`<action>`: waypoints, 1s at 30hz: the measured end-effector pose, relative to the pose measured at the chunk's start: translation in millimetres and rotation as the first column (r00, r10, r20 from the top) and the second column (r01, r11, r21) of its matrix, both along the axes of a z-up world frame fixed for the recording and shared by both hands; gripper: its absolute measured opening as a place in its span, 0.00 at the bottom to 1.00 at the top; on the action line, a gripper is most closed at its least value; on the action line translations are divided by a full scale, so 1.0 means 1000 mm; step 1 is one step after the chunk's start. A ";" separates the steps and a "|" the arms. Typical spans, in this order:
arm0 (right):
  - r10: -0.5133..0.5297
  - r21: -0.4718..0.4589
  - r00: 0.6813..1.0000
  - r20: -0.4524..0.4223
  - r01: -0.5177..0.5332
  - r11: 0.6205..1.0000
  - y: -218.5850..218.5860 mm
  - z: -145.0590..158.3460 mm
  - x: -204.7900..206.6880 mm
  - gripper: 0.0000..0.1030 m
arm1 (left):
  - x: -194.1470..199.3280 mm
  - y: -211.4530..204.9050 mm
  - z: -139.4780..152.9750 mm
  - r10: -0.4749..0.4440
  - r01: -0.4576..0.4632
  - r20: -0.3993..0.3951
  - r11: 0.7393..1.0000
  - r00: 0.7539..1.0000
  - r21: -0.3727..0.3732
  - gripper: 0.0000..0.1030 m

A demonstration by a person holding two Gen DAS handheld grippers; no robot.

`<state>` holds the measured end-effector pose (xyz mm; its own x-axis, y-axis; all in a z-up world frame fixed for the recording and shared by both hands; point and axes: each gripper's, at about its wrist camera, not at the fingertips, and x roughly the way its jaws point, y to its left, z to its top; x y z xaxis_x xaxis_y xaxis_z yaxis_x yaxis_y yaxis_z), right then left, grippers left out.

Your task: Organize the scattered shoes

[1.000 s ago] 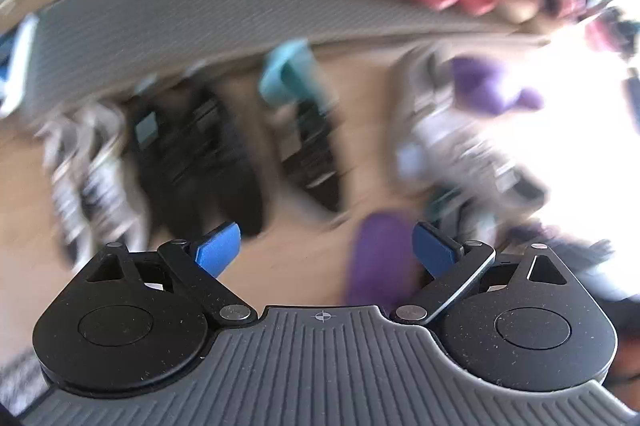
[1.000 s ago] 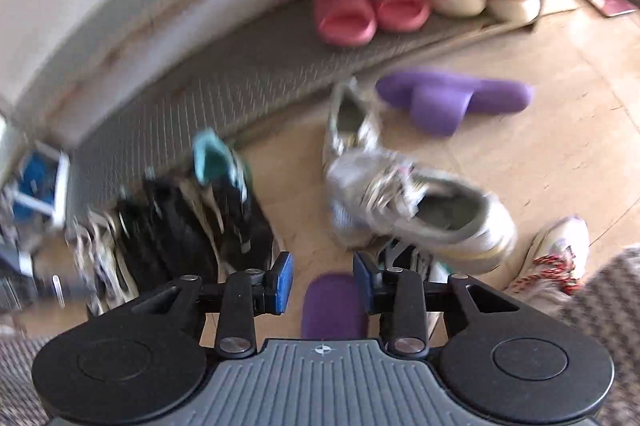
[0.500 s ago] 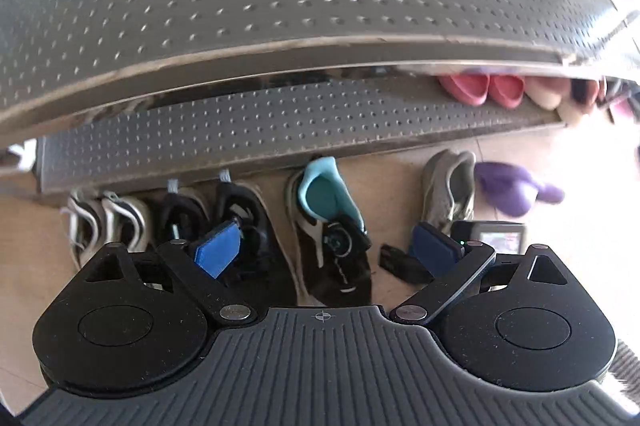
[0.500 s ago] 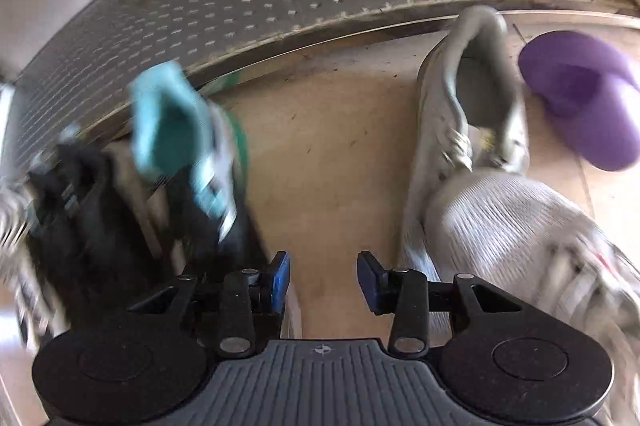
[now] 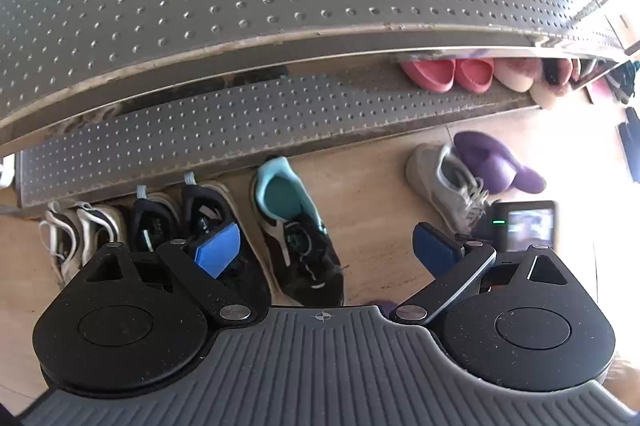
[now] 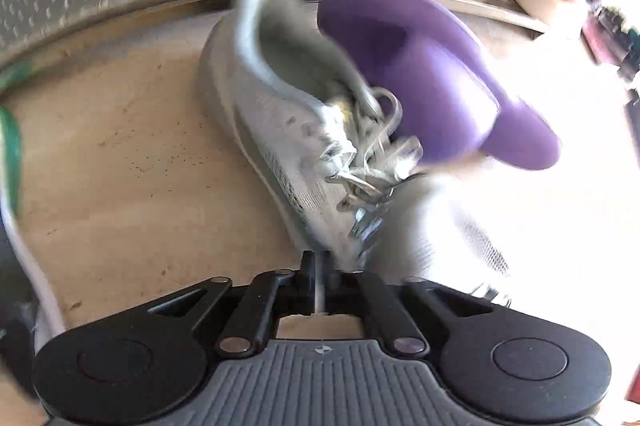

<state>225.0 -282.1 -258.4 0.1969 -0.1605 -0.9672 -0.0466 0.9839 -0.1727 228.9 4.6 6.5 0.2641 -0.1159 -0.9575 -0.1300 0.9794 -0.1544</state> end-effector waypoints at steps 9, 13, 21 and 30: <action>-0.301 0.139 0.938 -0.172 0.326 0.935 -0.048 0.060 -0.090 0.84 | -0.012 -0.032 0.021 -0.059 0.060 0.032 0.997 0.998 -0.042 0.94; -0.444 0.170 0.864 -0.235 0.487 0.857 -0.062 0.050 -0.125 0.85 | -0.016 -0.041 0.020 -0.088 0.089 0.031 0.995 0.996 -0.037 0.94; -0.641 0.203 0.728 -0.242 0.684 0.701 -0.063 -0.006 -0.120 0.89 | -0.010 -0.035 0.009 -0.067 0.067 0.005 0.998 0.998 -0.010 0.94; -0.646 0.172 0.740 -0.188 0.673 0.720 -0.059 -0.049 -0.115 0.69 | -0.006 -0.016 -0.003 -0.042 0.042 -0.034 0.999 0.999 0.015 0.94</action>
<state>110.0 -341.4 -307.0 0.0147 0.0027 -0.9999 0.6233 0.7819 0.0113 222.5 -11.5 3.6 0.2271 -0.1115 -0.9675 -0.0936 0.9863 -0.1356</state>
